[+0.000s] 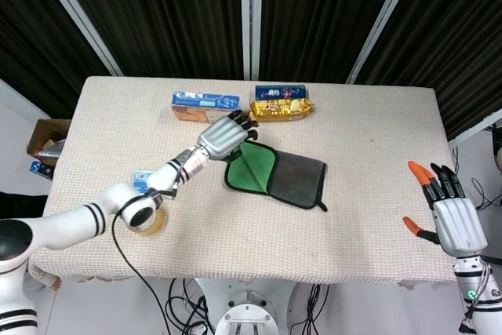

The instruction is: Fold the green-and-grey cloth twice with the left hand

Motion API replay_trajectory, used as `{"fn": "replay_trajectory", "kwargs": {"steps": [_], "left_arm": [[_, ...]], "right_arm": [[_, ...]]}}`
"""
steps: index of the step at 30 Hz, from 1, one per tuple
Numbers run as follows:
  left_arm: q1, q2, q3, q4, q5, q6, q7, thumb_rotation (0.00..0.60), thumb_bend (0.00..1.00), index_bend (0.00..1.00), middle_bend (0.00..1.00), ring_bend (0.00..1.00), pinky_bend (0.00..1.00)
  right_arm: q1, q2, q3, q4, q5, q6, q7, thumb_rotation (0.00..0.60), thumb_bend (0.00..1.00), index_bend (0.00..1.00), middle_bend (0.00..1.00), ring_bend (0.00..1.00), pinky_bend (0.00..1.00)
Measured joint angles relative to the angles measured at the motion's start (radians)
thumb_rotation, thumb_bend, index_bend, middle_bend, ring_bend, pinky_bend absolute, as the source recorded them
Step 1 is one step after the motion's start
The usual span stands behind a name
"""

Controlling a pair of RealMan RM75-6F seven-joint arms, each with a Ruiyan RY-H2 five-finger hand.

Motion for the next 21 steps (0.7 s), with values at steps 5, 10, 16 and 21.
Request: {"fn": "replay_trajectory", "kwargs": {"steps": [5, 10, 16, 21], "left_arm": [[-0.114, -0.115, 0.006, 0.175, -0.058, -0.097, 0.015, 0.600, 0.41, 0.30, 0.10, 0.11, 0.11], [-0.197, -0.216, 0.012, 0.322, -0.137, -0.173, 0.013, 0.600, 0.41, 0.30, 0.09, 0.11, 0.11], [-0.265, -0.293, 0.038, 0.439, -0.179, -0.227, 0.017, 0.600, 0.41, 0.30, 0.09, 0.11, 0.11], [-0.304, -0.344, 0.057, 0.532, -0.212, -0.259, 0.021, 0.600, 0.40, 0.32, 0.09, 0.11, 0.11]], "right_arm": [[-0.001, -0.003, 0.002, 0.001, 0.012, -0.006, 0.001, 0.600, 0.09, 0.01, 0.13, 0.00, 0.00], [0.000, -0.008, 0.004, 0.009, 0.020, -0.013, 0.008, 0.600, 0.09, 0.01, 0.13, 0.00, 0.00], [0.003, -0.010, 0.006, 0.020, 0.031, -0.025, 0.018, 0.600, 0.09, 0.01, 0.13, 0.00, 0.00], [0.004, -0.013, 0.007, 0.029, 0.035, -0.029, 0.027, 0.600, 0.09, 0.01, 0.13, 0.00, 0.00]]}}
